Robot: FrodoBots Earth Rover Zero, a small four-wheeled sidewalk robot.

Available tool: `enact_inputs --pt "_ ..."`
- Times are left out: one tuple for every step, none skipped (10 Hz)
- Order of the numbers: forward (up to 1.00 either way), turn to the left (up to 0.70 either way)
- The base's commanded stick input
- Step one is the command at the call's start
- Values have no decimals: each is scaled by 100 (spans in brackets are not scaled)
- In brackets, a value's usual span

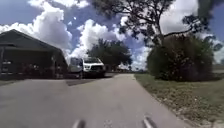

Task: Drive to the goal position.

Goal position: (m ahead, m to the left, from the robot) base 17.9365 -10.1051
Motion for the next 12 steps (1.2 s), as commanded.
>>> enact_inputs --pt "70 0" --pt "70 0" --pt "70 0" --pt "70 0" --pt "70 0" --pt "70 0" --pt "70 0" --pt "70 0" --pt "70 0" --pt "70 0" --pt "70 0" --pt "70 0"
